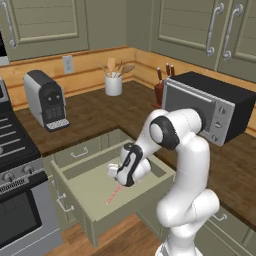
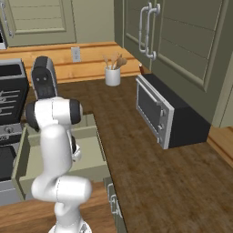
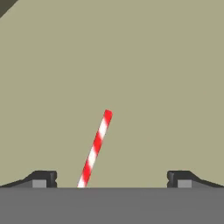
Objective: Take a straw from the drawer in front and place it inside the glass cup on the dining counter.
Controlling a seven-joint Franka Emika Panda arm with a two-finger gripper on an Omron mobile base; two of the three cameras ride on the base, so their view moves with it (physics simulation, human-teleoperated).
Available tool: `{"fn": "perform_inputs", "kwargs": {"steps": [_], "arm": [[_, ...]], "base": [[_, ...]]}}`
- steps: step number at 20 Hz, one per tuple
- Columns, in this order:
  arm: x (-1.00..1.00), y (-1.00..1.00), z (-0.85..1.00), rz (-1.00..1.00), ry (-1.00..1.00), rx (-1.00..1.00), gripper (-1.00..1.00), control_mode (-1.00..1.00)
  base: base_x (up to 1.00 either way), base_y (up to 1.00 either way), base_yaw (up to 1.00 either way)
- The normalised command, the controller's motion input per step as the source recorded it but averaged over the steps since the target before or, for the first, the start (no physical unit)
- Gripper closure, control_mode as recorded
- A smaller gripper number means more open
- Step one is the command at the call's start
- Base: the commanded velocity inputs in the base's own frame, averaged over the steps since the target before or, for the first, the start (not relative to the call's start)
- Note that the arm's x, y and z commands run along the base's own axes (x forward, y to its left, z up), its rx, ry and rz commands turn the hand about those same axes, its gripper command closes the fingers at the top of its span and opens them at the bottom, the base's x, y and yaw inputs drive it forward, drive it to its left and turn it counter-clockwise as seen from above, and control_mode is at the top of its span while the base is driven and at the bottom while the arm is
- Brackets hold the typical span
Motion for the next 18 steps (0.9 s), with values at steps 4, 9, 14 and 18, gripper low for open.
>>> {"fn": "perform_inputs", "kwargs": {"steps": [4, 9, 14, 18], "arm": [[0.23, 0.00, -0.19, -0.10, 0.00, 0.00, -1.00, -1.00], [0.27, 0.00, -0.22, -0.08, 0.00, 0.00, -1.00, -1.00], [0.16, 0.05, -0.25, -0.05, 0.00, 0.00, -1.00, -1.00], [0.02, 0.10, -0.18, -0.03, 0.00, 0.00, -1.00, -1.00]], "base": [[0.00, 0.00, 0.00], [0.00, 0.00, 0.00], [0.00, 0.00, 0.00], [0.00, 0.00, 0.00]]}}
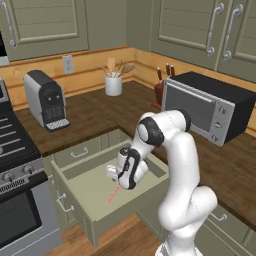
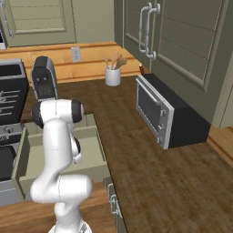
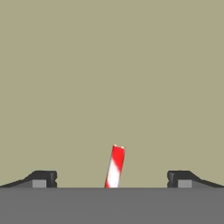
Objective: Take a straw from the drawer in front and place it inside the glass cup on the dining counter.
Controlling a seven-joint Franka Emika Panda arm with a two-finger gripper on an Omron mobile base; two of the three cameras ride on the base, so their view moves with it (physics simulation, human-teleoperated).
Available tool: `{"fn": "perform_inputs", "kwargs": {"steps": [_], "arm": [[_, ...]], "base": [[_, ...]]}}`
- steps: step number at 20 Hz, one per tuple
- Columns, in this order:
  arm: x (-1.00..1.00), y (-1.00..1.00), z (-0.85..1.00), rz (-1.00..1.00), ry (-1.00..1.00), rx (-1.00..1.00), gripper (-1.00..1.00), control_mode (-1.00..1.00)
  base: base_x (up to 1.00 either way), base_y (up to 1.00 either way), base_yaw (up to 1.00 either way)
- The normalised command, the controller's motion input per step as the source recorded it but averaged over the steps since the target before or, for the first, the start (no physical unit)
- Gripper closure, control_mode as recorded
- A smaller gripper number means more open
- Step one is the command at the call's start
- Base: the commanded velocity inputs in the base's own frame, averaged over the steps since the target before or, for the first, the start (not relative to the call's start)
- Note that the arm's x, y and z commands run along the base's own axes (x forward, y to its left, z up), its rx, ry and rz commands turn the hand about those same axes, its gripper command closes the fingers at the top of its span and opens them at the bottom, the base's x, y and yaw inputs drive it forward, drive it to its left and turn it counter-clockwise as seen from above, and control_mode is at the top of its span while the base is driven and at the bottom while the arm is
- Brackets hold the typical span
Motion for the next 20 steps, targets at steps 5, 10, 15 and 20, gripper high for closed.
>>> {"fn": "perform_inputs", "kwargs": {"steps": [5, 10, 15, 20], "arm": [[0.00, 0.08, -0.19, -0.01, 0.00, 0.00, -1.00, -1.00], [0.00, 0.05, -0.27, -0.01, 0.00, 0.00, 1.00, -1.00], [0.00, 0.00, -0.05, -0.03, 0.00, 0.00, 1.00, -1.00], [0.00, 0.00, 0.00, -0.03, 0.00, 0.00, 1.00, -1.00]], "base": [[0.00, 0.00, 0.00], [0.00, 0.00, 0.00], [0.00, 0.00, 0.00], [0.00, 0.00, 0.00]]}}
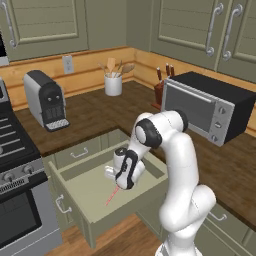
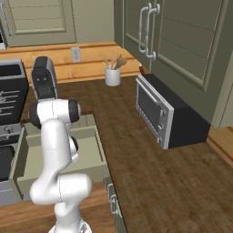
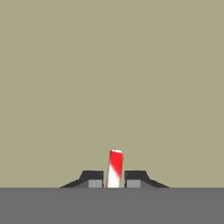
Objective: Take a straw from the drawer in front and place it inside the glass cup on the dining counter.
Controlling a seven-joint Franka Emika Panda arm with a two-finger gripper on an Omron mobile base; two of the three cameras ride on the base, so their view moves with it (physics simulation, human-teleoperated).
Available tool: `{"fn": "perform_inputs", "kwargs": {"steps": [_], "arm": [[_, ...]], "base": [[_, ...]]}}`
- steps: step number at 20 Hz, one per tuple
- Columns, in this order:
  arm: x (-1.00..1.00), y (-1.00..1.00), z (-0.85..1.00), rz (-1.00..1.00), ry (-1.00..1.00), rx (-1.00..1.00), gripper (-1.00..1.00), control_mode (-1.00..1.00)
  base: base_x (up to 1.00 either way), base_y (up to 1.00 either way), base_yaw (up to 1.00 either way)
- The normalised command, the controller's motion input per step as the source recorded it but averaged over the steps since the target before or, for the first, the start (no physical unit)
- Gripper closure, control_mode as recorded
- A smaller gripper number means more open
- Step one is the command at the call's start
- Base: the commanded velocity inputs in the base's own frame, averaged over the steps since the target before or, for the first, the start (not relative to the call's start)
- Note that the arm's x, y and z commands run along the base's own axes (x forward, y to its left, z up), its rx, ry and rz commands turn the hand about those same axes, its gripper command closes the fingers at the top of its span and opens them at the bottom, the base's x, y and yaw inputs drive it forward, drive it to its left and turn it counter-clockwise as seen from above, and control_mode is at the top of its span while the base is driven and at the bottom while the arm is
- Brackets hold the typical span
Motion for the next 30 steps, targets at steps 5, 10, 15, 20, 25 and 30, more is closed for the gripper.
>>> {"fn": "perform_inputs", "kwargs": {"steps": [5, 10, 15, 20, 25, 30], "arm": [[-0.01, 0.00, 0.12, 0.00, 0.00, 0.00, 1.00, -1.00], [-0.31, 0.00, 0.85, 0.00, -0.17, 0.04, 1.00, -1.00], [-0.12, 0.00, 1.00, 0.00, -0.23, 0.08, 1.00, -1.00], [0.00, 0.00, 1.00, 0.00, -0.16, 0.08, 1.00, -1.00], [0.00, 0.00, 1.00, 0.00, -0.08, 0.09, 1.00, -1.00], [0.12, 0.00, 1.00, 0.01, -0.01, 0.09, 1.00, -1.00]], "base": [[0.00, 0.00, 0.00], [0.00, 0.00, 0.00], [0.00, 0.00, 0.00], [0.00, 0.00, 0.00], [0.00, 0.00, 0.00], [0.00, 0.00, 0.00]]}}
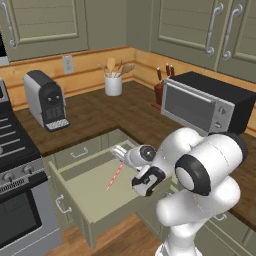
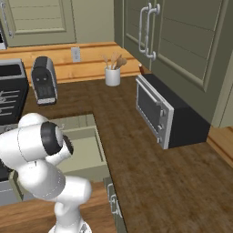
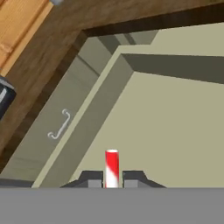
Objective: Take a straw from the drawer in front and place it inside the glass cup on the dining counter.
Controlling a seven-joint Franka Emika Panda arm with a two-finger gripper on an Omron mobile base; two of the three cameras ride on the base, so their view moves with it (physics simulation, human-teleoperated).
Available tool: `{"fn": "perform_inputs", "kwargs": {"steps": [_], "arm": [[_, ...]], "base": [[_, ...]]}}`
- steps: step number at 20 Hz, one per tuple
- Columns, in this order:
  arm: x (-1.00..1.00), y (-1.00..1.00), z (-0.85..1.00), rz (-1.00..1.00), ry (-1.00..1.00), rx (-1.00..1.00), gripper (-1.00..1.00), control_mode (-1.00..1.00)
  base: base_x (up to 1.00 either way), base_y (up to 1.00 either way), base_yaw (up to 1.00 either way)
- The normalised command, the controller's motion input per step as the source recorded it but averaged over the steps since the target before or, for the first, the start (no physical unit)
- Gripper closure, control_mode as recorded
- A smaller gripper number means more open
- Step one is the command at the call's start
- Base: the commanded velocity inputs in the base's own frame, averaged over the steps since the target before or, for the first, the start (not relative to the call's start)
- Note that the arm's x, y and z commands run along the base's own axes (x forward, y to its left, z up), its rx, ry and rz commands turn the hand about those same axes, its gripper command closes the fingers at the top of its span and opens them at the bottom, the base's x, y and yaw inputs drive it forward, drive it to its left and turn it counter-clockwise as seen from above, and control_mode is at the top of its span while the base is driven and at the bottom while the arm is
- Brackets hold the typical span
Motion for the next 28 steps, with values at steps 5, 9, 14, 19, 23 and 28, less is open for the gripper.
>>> {"fn": "perform_inputs", "kwargs": {"steps": [5, 9, 14, 19, 23, 28], "arm": [[0.59, 0.00, 1.00, 0.00, -0.03, 0.04, 1.00, -1.00], [0.84, 0.00, 1.00, 0.00, -0.07, 0.00, 1.00, -1.00], [0.73, 0.00, 1.00, 0.00, -0.12, -0.02, 1.00, -1.00], [0.16, 0.00, 1.00, 0.02, -0.09, -0.17, 1.00, -1.00], [-0.02, -0.04, 1.00, 0.09, -0.05, -0.29, 1.00, -1.00], [-0.30, -0.11, 1.00, 0.11, -0.01, -0.30, 1.00, -1.00]], "base": [[0.00, 0.00, 0.00], [0.00, 0.00, 0.00], [0.00, 0.00, 0.00], [0.00, 0.00, 0.00], [0.00, 0.00, 0.00], [0.00, 0.00, 0.00]]}}
